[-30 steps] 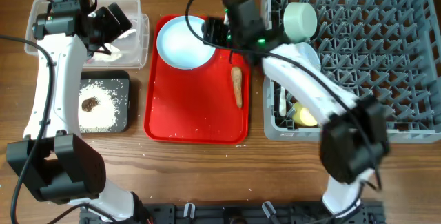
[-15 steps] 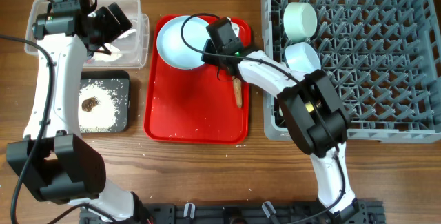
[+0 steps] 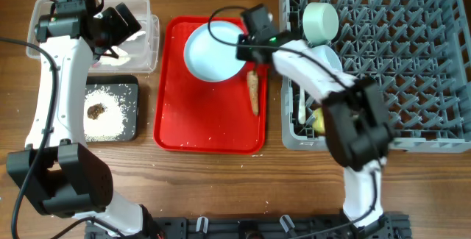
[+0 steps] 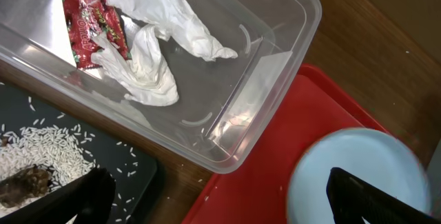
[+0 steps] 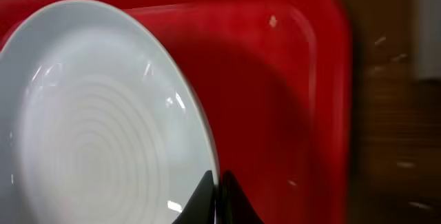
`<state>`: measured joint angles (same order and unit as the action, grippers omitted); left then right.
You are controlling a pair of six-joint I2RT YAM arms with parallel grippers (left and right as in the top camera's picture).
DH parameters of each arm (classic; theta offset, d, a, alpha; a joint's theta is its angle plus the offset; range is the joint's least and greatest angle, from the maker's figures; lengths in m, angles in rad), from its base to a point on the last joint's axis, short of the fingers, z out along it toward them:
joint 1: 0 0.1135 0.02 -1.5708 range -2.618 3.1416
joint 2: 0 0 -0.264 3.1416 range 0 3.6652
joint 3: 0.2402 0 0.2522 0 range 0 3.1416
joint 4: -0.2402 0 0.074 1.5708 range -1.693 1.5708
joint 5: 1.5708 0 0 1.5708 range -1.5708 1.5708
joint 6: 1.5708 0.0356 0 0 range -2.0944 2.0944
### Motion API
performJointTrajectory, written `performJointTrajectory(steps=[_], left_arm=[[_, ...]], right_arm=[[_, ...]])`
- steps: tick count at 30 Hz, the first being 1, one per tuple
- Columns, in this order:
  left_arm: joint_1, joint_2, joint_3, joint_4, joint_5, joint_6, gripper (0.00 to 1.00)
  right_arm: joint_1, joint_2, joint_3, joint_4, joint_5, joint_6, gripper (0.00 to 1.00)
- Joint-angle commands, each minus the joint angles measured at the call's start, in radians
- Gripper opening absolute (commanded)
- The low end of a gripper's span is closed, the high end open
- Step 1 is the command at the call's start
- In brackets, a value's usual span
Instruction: Sort waste into correct bins and load items into the dishwasher rack
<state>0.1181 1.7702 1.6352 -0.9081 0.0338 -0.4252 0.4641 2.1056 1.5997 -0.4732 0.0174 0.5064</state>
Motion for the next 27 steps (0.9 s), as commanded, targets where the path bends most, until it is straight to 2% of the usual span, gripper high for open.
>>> performJointTrajectory(steps=[1,6,11,16,20,25,27], left_arm=[[0.004,-0.003,0.007,0.002,-0.01,-0.002,1.0],[0.004,-0.003,0.007,0.002,-0.01,-0.002,1.0],[0.004,-0.003,0.007,0.002,-0.01,-0.002,1.0],[0.004,-0.003,0.007,0.002,-0.01,-0.002,1.0],[0.004,-0.003,0.007,0.002,-0.01,-0.002,1.0],[0.004,-0.003,0.007,0.002,-0.01,-0.002,1.0],[0.004,-0.003,0.007,0.002,-0.01,-0.002,1.0]], right_arm=[[-0.047,-0.332,0.045,-0.034,0.085,-0.172,0.04],[-0.185,-0.724,0.045,-0.135,0.369,-0.288,0.04],[-0.356,-0.807,0.045,-0.274,0.431,-0.338,0.04],[-0.466,-0.744,0.042,-0.398,0.469,-0.406,0.04],[-0.481,-0.599,0.041,-0.415,0.512,-0.433,0.04],[-0.509,-0.37,0.041,-0.361,0.86,-0.431,0.04],[-0.521,-0.35,0.041,-0.299,0.855,-0.541,0.04]])
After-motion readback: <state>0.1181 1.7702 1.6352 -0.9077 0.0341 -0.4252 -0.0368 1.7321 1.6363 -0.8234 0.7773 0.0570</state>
